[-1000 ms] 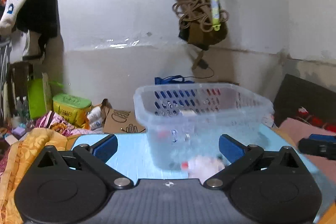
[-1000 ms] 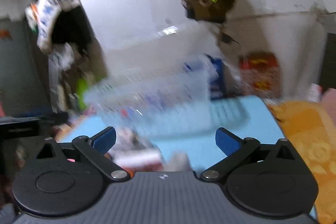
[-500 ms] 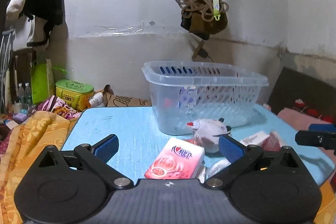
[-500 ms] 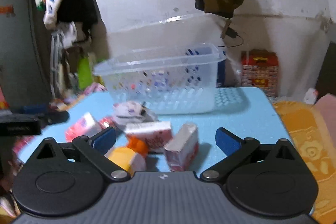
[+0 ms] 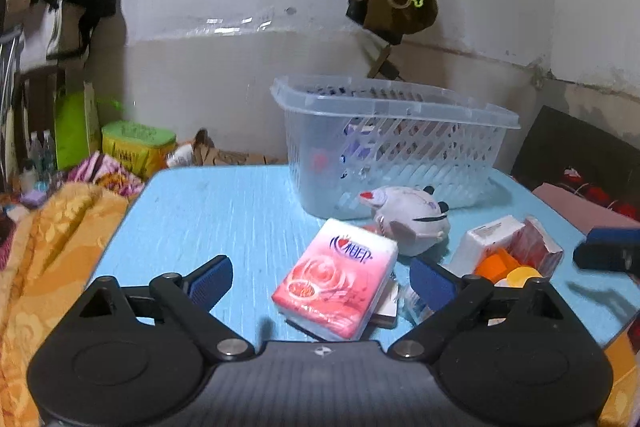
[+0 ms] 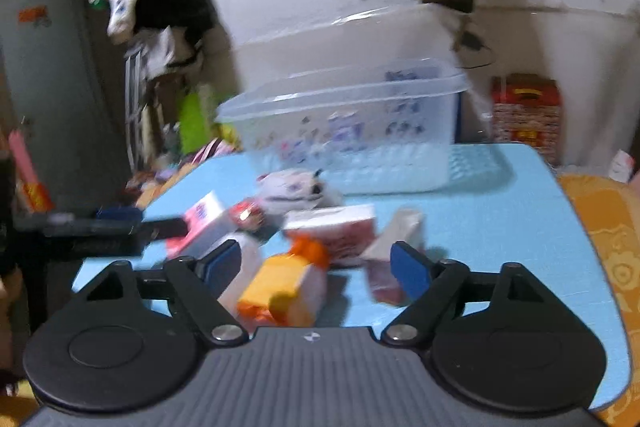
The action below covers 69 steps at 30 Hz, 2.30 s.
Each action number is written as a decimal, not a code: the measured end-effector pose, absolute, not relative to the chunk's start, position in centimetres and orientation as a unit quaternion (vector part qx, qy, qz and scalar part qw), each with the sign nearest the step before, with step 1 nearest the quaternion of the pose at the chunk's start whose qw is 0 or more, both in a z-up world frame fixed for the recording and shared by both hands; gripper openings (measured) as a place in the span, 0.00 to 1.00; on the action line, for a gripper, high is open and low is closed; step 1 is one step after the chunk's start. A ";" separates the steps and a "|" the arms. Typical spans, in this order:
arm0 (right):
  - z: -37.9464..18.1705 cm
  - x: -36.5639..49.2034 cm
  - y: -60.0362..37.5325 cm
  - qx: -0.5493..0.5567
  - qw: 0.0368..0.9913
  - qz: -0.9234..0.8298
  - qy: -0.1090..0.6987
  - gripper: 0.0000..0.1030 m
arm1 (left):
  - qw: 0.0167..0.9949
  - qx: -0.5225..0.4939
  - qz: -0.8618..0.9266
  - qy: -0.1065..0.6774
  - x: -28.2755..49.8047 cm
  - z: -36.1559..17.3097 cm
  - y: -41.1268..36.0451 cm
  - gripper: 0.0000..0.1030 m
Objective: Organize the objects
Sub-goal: 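Grasp the orange-capped bottle with the right gripper while the left gripper grasps the white pill bottle, then carry both bottles over the basket and open both grippers to drop them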
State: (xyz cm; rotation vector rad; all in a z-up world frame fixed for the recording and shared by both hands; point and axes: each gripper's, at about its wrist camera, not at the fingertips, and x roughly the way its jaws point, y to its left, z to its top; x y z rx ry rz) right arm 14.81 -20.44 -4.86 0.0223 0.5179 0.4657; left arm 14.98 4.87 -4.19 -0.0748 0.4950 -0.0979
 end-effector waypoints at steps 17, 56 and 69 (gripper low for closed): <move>-7.2 15.6 -17.6 -0.056 0.917 0.237 0.315 0.46 | 0.956 0.005 -0.132 0.263 13.7 -3.9 -0.7 0.91; -5.8 14.7 -22.0 -0.020 0.926 0.246 0.287 0.42 | 0.959 0.044 -0.116 0.254 13.9 -4.4 -2.4 0.51; -3.3 13.2 -23.2 0.007 0.940 0.256 0.223 0.42 | 0.971 0.014 -0.122 0.204 12.5 -2.0 -1.2 0.51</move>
